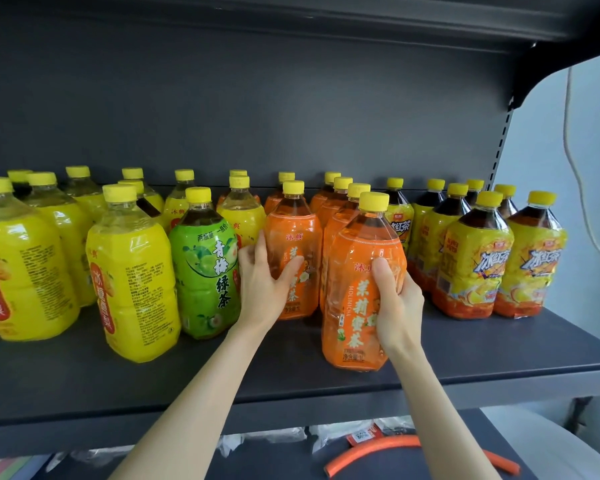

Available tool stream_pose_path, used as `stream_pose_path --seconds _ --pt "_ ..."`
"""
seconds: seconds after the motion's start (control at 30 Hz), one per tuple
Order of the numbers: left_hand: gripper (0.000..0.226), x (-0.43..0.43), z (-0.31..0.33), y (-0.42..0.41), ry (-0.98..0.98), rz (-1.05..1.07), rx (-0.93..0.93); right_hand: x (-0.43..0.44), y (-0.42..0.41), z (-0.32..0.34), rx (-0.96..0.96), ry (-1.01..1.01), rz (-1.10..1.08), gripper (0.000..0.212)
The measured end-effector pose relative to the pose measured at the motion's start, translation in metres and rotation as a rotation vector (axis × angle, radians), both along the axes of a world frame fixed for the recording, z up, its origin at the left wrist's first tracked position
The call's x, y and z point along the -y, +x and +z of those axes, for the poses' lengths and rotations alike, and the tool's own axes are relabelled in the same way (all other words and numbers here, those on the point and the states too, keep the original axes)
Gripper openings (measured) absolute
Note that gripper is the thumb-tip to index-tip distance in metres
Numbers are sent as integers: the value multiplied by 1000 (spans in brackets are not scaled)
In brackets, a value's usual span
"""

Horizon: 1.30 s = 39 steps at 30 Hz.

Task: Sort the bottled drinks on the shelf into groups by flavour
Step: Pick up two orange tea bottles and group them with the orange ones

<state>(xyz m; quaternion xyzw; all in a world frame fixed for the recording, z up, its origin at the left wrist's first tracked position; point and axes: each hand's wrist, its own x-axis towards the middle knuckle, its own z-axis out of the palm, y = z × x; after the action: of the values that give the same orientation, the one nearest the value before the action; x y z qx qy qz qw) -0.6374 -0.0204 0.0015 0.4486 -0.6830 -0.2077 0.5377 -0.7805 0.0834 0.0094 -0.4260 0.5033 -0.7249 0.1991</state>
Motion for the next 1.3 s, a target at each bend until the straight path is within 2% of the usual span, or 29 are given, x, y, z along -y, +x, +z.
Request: stream_pose_path --seconds 0.1,0.23,0.37,0.57,0.77,0.87,0.97,1.07,1.17,1.3 --pt "85 4 4 -3 -34 99 58 0 0 -1 -1 2 6 47" --pt "72 4 2 0 -96 123 63 0 0 0 -3 -4 19 43" --pt "71 17 9 -1 -92 191 141 -2 0 0 -5 -7 21 39" --pt "60 21 8 -5 -127 265 102 0 0 0 -5 -23 44 44" --pt "52 22 12 -10 -107 318 166 2 -2 -2 -15 -11 39 58" --pt "47 23 14 -11 -41 316 173 3 -3 -4 -25 -4 39 55" --pt "35 19 10 -3 -59 253 126 1 -1 -3 -29 -6 48 44" --pt "24 -3 5 9 -164 71 -30 -3 3 0 -3 -28 33 52" --pt "31 -31 3 15 -117 -178 -217 -4 15 0 11 -8 37 40" --pt "45 -60 8 11 -17 -393 -364 -2 43 -2 -26 0 56 45"
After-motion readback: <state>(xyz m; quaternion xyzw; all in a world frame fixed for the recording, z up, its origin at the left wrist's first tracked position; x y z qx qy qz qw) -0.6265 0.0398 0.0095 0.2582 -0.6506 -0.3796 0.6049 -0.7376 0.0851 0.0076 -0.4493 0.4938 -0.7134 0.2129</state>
